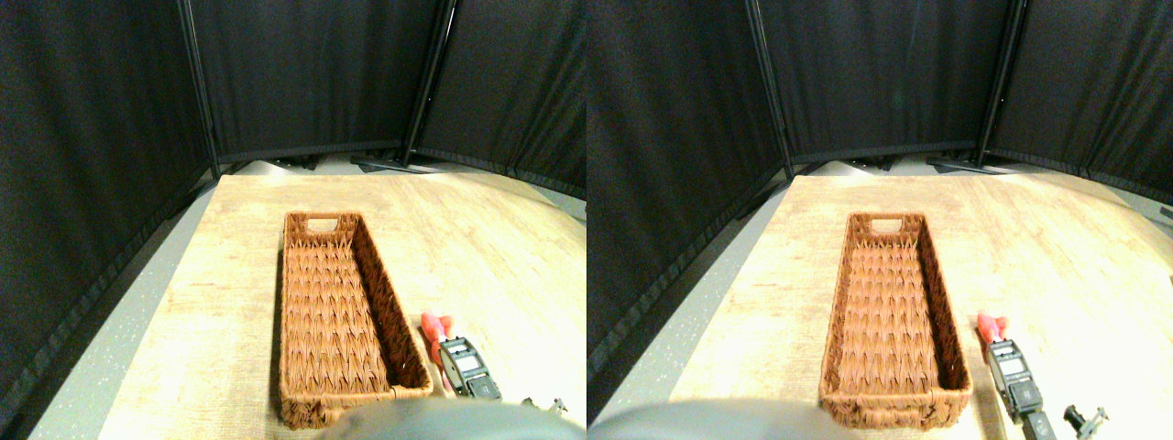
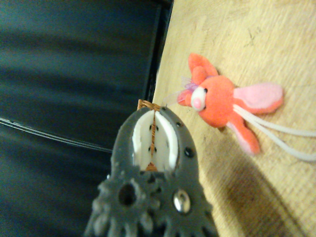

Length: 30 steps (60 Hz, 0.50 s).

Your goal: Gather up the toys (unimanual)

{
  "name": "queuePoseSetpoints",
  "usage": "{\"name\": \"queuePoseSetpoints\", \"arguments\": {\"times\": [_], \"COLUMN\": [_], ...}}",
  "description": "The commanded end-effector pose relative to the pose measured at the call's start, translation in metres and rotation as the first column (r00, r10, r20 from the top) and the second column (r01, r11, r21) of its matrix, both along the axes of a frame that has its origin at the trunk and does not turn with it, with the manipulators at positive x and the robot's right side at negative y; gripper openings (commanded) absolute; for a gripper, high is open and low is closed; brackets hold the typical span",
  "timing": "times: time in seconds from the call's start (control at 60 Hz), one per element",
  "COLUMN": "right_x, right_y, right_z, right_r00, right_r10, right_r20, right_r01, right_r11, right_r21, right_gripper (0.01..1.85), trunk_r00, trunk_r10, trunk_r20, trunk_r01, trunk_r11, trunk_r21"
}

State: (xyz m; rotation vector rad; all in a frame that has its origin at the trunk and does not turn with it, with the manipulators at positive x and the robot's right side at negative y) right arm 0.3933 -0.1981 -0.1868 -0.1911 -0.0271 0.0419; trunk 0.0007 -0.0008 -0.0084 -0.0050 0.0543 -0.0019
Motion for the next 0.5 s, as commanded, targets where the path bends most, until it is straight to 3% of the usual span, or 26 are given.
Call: {"name": "queuePoseSetpoints", "arguments": {"times": [0.017,0.5], "right_x": [0.0007,0.0054], "right_y": [-0.0001,0.0025], "right_z": [0.0075,0.0072], "right_r00": [0.999,0.999], "right_r10": [0.001,0.001], "right_r20": [0.043,0.053], "right_r01": [0.0,-0.003], "right_r11": [1.0,0.999], "right_r21": [-0.008,0.045], "right_gripper": [0.06,0.06], "trunk_r00": [1.0,1.0], "trunk_r10": [0.006,0.004], "trunk_r20": [0.001,-0.001], "trunk_r01": [-0.006,-0.004], "trunk_r11": [0.9999,0.9999], "trunk_r21": [-0.009,-0.009]}}
